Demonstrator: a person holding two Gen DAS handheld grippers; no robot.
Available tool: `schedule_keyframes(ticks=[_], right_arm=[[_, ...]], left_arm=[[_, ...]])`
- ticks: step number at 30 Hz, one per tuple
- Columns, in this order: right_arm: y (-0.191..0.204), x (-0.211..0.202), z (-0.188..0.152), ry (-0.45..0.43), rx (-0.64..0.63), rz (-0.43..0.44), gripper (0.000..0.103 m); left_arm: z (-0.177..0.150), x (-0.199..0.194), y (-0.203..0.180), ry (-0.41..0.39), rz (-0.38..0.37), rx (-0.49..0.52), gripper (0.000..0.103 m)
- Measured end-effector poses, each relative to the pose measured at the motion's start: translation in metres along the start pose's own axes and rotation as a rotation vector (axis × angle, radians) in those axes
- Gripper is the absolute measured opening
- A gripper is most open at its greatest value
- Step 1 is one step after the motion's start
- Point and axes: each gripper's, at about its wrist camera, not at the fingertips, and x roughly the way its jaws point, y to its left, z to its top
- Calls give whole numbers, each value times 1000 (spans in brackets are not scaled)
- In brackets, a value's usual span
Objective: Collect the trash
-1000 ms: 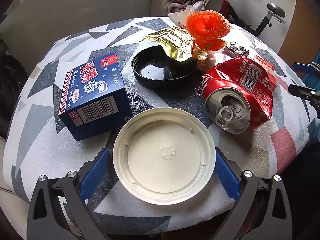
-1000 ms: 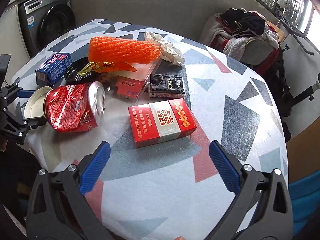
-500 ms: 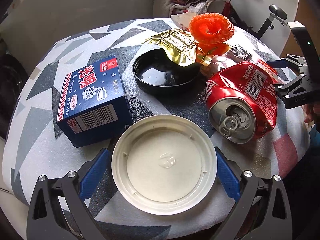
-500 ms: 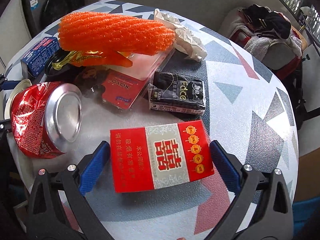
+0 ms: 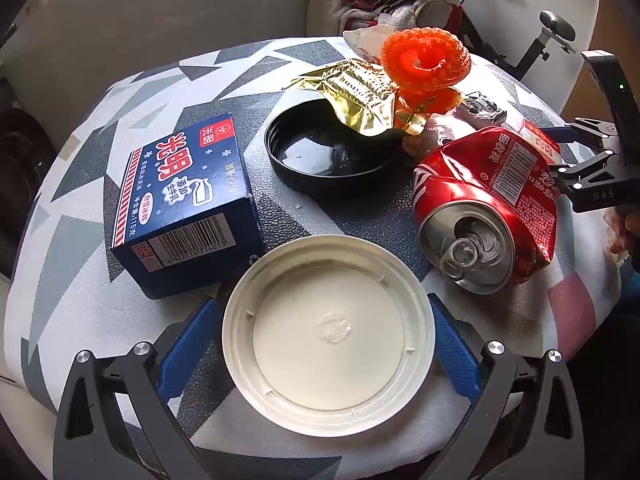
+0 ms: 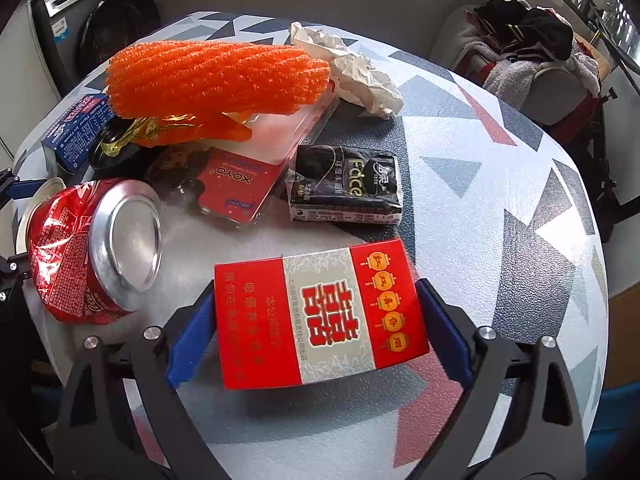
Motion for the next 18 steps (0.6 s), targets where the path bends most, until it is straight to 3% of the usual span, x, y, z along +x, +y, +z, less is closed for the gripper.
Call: schedule_keyframes(ticks=[4,7,18], right_arm=[[1,-3,0,-10,1,1,92],[0,-6,2,-21,8,6,92],[9,-29,0,-66,22,13,92]], left_arm=[[1,0,0,5,0,-2,97],[1,-4,0,0,-19,6,87],[-6,-26,-5,-24,-95,0,85]])
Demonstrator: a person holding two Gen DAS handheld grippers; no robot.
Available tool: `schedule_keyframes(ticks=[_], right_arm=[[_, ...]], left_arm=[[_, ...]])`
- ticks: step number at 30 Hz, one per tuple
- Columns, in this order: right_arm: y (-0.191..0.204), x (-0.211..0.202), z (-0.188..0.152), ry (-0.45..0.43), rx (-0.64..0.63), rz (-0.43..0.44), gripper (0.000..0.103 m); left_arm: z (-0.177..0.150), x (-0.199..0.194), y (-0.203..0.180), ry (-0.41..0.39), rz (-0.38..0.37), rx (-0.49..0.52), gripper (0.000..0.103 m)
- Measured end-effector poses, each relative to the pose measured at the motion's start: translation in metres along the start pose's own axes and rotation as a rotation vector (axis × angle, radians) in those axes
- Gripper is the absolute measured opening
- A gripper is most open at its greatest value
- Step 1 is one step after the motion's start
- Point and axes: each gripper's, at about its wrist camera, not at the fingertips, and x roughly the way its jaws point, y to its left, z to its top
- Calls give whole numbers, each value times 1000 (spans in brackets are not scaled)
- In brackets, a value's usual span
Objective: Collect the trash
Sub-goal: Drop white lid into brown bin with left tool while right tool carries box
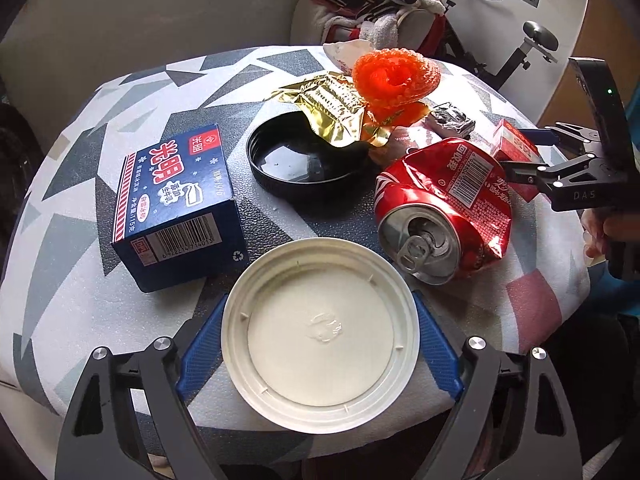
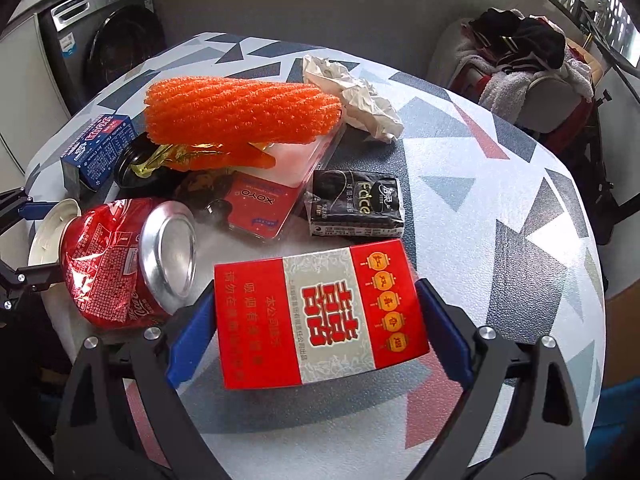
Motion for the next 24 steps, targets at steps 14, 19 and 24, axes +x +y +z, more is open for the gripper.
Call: schedule_keyframes(ticks=[14,19,24], right_arm=[[27,-59,-4,-89,19,9,92],[39,-74,-5,-106,13,13,92],[47,-85,-7,-121,14,23,92]], left_arm=[[-43,-55,-38,-22,-94,104,85],[-66,-55,-50,14,-110,130,85],[-84,-48,-58,56,-121,157,86]])
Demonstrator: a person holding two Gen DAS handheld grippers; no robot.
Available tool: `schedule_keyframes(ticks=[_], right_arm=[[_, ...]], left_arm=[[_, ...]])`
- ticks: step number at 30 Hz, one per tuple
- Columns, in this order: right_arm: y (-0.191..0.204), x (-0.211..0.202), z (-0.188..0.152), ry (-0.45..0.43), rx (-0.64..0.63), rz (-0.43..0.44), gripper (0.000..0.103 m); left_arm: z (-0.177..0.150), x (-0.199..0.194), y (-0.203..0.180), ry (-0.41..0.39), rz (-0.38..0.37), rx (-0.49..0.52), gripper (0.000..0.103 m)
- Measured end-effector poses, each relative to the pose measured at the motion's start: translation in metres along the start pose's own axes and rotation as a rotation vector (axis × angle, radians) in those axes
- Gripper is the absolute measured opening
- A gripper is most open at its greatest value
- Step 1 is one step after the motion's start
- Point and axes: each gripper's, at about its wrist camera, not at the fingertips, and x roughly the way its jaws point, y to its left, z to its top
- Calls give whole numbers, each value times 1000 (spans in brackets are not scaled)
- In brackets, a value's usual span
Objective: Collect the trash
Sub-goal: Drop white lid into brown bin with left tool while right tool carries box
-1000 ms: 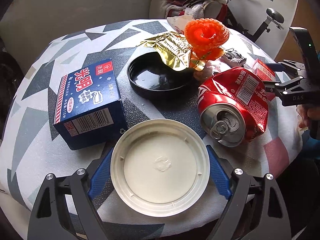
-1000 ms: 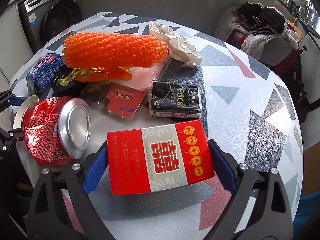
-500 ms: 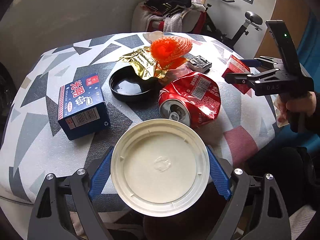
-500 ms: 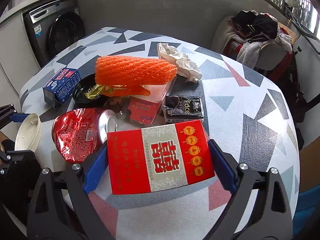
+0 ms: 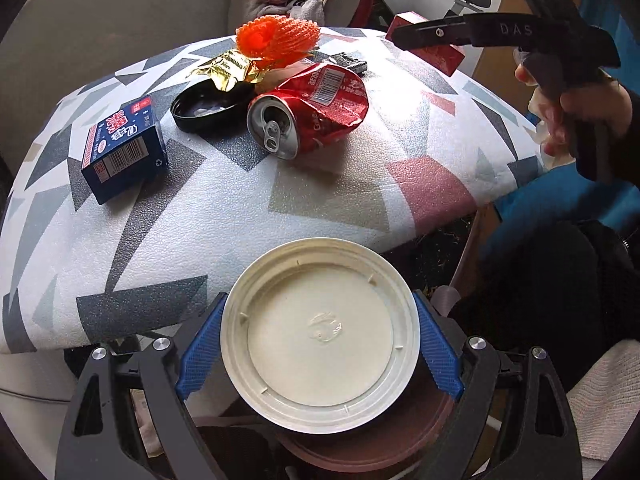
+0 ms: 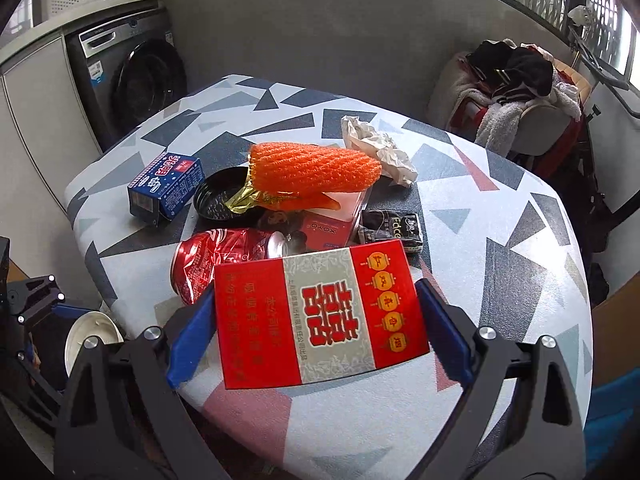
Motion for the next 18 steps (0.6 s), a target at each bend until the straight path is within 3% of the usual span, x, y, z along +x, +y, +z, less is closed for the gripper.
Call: schedule_keyframes(ticks=[8,14,18], right_arm=[[9,-12,-3,-13,3,12,92],[16,-20,-8,-12,5,23,92],[24,-27,-15,-13,5,37,92]], left_arm=[[-11,12,-5,55,-27,7,90],[-1,-6,1,-5,-6,-17,94],[9,-30,19,-79,36,-97,94]])
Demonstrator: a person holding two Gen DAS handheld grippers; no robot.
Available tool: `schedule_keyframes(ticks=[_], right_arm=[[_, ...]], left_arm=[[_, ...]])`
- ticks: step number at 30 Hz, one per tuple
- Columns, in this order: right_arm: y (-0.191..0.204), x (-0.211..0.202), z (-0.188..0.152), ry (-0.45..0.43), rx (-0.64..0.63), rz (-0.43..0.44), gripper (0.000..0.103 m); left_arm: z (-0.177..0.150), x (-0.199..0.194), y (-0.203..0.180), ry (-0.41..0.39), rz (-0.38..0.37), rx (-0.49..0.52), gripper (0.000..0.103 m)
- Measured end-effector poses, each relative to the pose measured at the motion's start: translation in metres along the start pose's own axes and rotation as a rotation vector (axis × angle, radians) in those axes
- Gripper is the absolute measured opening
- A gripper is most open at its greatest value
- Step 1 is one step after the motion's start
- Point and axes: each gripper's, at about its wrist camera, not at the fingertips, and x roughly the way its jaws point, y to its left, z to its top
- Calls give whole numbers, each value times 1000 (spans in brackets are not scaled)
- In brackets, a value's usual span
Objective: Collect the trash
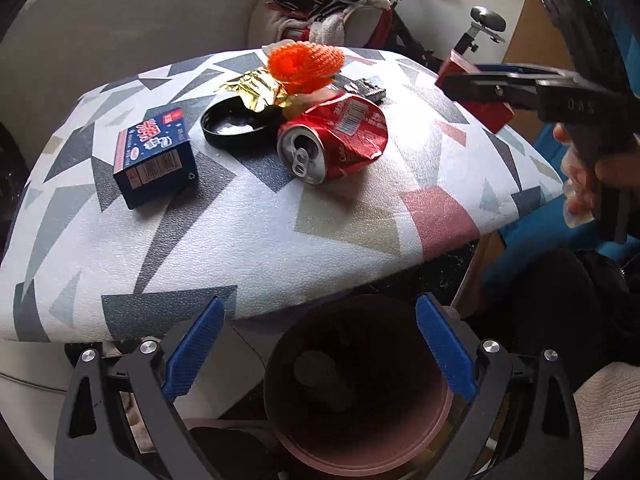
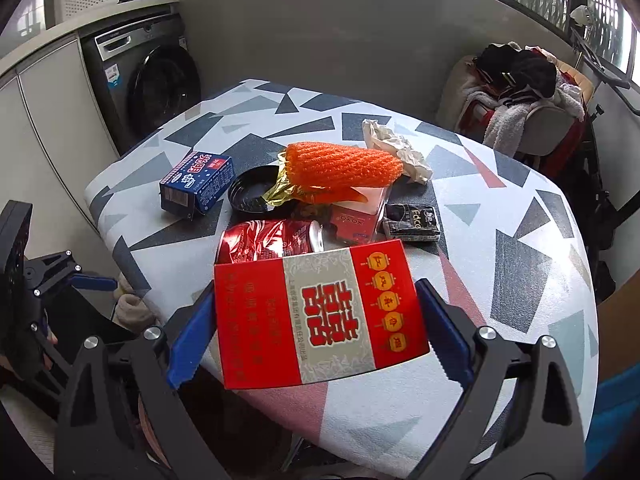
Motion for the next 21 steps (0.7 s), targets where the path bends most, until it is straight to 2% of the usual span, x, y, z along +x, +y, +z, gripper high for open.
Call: schedule_keyframes(ticks=[4,9,21], right_arm=[[11,-2,-10,16,-9,8,92],[26,-4,-25,43,-9,41,92],[72,8,-67,186,-40,173,92]], left_arm=[[10,-24,22,-65,47,-77,95],[16,-46,42,-112,120,-99,95],[13,-57,58,-130,174,-124,96]])
